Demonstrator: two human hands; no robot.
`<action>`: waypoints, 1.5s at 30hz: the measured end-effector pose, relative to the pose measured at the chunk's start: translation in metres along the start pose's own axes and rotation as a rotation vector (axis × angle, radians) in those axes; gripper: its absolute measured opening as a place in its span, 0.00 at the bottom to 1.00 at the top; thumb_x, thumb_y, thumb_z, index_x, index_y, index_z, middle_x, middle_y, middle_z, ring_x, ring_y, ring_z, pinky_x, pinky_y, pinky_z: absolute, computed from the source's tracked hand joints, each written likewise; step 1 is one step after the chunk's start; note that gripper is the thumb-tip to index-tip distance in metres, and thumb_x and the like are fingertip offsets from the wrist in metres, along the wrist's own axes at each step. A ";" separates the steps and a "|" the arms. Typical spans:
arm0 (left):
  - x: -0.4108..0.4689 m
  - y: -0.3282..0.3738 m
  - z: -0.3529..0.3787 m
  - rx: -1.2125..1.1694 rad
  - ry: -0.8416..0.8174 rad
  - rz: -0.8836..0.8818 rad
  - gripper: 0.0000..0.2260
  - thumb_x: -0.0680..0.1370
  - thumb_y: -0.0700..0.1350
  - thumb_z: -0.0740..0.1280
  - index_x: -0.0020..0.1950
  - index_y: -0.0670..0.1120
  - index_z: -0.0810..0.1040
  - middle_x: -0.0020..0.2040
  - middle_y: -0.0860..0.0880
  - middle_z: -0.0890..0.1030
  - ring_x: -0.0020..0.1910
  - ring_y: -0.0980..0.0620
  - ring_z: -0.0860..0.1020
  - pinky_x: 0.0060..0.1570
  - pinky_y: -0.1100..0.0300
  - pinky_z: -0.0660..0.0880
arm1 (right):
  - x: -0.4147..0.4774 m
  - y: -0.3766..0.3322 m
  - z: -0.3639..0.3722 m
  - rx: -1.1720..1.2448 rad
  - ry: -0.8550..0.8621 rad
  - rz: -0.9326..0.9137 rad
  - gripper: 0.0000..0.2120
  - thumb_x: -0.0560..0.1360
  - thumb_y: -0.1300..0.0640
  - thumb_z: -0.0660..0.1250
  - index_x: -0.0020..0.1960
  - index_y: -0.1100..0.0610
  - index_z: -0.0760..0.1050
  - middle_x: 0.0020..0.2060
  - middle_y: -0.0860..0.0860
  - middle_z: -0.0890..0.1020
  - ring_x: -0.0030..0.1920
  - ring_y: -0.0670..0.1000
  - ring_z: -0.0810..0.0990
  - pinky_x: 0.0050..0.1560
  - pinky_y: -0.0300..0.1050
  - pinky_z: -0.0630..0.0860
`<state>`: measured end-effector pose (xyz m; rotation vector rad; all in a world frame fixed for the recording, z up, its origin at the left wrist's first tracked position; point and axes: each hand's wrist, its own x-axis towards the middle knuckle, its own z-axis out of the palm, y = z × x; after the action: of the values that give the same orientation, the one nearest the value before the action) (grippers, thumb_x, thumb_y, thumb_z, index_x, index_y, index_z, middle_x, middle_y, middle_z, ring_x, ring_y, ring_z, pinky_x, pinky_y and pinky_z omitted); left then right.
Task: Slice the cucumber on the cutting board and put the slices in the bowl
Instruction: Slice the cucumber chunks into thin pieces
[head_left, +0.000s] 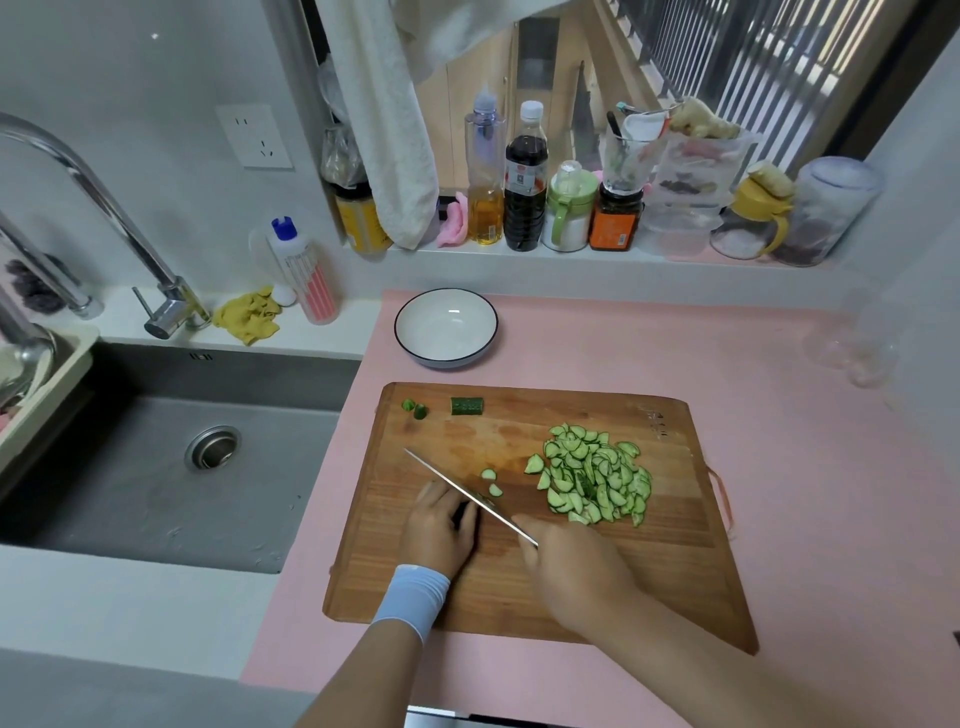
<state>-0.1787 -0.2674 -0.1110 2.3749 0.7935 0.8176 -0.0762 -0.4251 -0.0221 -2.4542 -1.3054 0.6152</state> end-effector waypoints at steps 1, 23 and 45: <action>0.000 0.000 0.000 0.000 0.002 -0.002 0.09 0.69 0.34 0.75 0.48 0.44 0.84 0.47 0.49 0.82 0.48 0.52 0.76 0.53 0.71 0.69 | -0.001 0.001 0.000 0.005 -0.007 0.004 0.14 0.82 0.49 0.55 0.65 0.45 0.73 0.40 0.49 0.82 0.42 0.55 0.80 0.40 0.48 0.74; -0.004 -0.001 0.002 0.038 0.025 -0.026 0.06 0.69 0.35 0.75 0.43 0.43 0.82 0.41 0.50 0.80 0.43 0.53 0.74 0.48 0.71 0.67 | 0.011 -0.009 0.000 0.026 0.009 0.001 0.15 0.83 0.50 0.54 0.65 0.44 0.75 0.39 0.50 0.81 0.38 0.54 0.75 0.38 0.44 0.68; -0.009 0.001 0.000 0.069 0.030 -0.008 0.06 0.70 0.35 0.75 0.39 0.42 0.79 0.39 0.49 0.76 0.42 0.52 0.72 0.47 0.69 0.67 | 0.016 -0.015 -0.010 0.042 -0.112 0.071 0.13 0.81 0.57 0.55 0.38 0.50 0.68 0.32 0.49 0.76 0.35 0.55 0.75 0.35 0.47 0.71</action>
<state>-0.1844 -0.2734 -0.1137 2.4232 0.8555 0.8378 -0.0740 -0.4046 -0.0103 -2.4722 -1.2367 0.8002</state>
